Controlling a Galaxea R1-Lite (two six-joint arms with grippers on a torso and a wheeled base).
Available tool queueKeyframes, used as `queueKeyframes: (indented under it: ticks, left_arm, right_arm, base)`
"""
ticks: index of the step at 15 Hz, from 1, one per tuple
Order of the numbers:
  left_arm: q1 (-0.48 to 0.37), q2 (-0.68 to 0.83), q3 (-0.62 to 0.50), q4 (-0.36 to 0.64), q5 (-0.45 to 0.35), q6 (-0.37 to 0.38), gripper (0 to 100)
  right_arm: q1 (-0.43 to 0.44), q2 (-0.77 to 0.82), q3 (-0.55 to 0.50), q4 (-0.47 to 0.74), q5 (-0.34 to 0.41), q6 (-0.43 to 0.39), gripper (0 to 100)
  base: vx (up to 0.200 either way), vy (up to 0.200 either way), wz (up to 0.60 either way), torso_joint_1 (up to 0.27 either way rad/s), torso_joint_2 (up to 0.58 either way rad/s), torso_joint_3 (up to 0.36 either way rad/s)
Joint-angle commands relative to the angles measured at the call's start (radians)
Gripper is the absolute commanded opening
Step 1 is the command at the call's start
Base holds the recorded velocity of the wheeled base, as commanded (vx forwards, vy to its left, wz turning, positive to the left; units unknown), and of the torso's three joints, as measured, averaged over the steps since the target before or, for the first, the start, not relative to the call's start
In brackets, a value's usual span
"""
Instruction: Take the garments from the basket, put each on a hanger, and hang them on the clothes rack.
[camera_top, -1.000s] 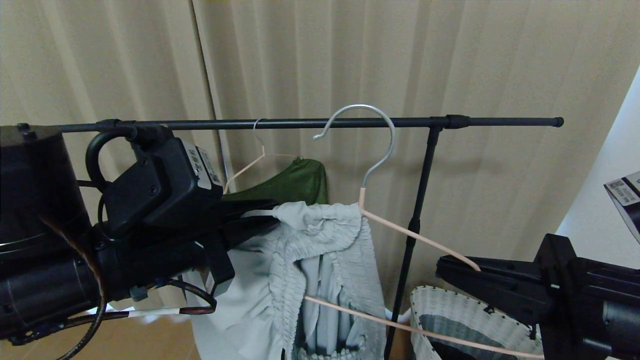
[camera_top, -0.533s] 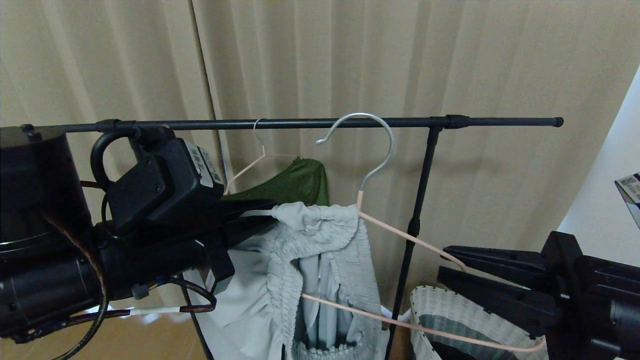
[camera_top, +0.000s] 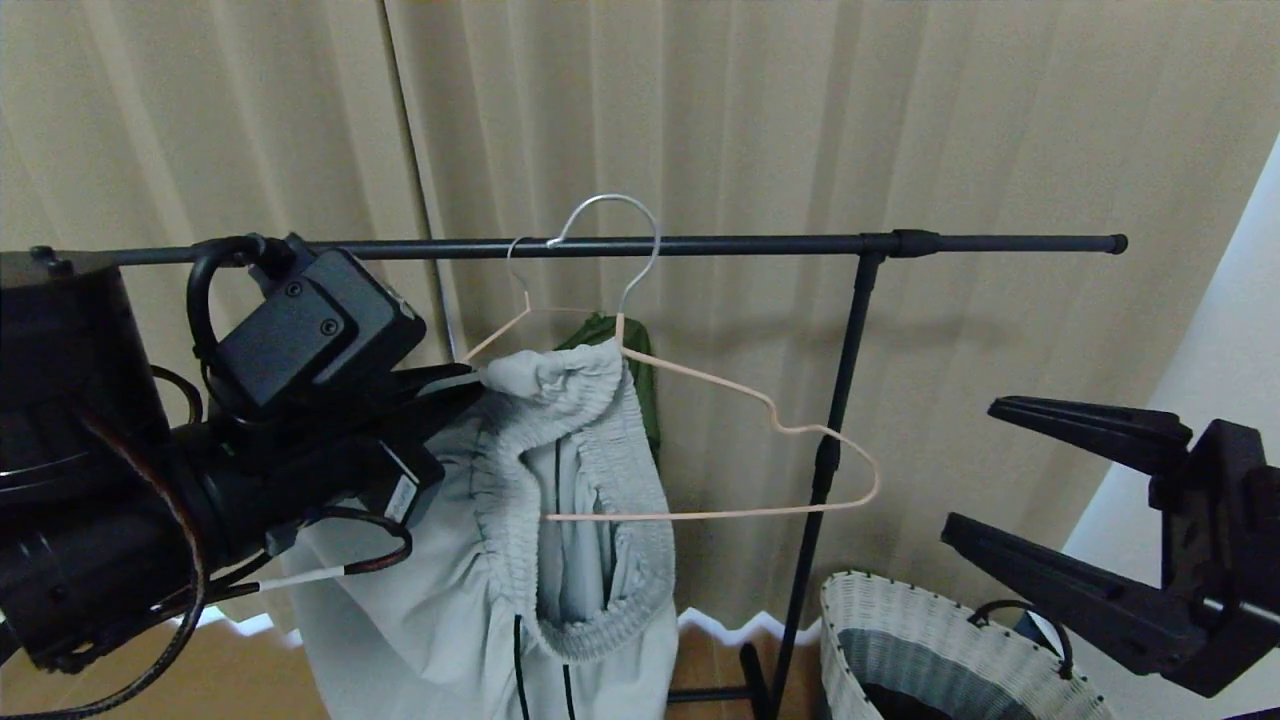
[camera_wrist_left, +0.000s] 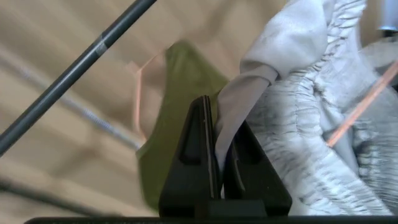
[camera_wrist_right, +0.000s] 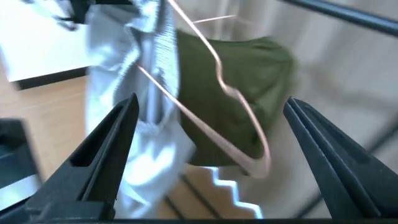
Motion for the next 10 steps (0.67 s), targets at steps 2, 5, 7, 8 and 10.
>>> queueKeyframes:
  ticks: [2, 5, 7, 8, 10]
  left_arm:
    - [0.002, 0.0, -0.031, -0.001, 0.053, -0.082, 0]
    - [0.001, 0.01, -0.105, 0.005, 0.092, -0.152, 0]
    - [-0.005, 0.039, -0.14, 0.002, 0.122, -0.228, 0]
    - [-0.014, 0.047, -0.155, 0.003, 0.136, -0.263, 0]
    - [-0.048, 0.062, -0.189, 0.002, 0.139, -0.332, 0]
  right_arm:
    - [-0.078, -0.139, 0.029, 0.111, -0.001, -0.001, 100]
    - [-0.078, -0.153, 0.026, 0.241, 0.001, 0.004, 100]
    - [-0.078, -0.105, 0.026, 0.252, 0.001, 0.005, 100]
    - [-0.074, -0.073, 0.019, 0.249, 0.002, 0.007, 100]
    - [-0.057, 0.002, -0.001, 0.233, 0.001, 0.033, 100]
  base:
    - [0.0, 0.0, 0.0, 0.0, 0.0, 0.0]
    - [0.0, 0.0, 0.0, 0.0, 0.0, 0.0]
    - [0.0, 0.0, 0.0, 0.0, 0.0, 0.0]
    - [0.0, 0.0, 0.0, 0.0, 0.0, 0.0]
    - [0.0, 0.0, 0.0, 0.0, 0.0, 0.0]
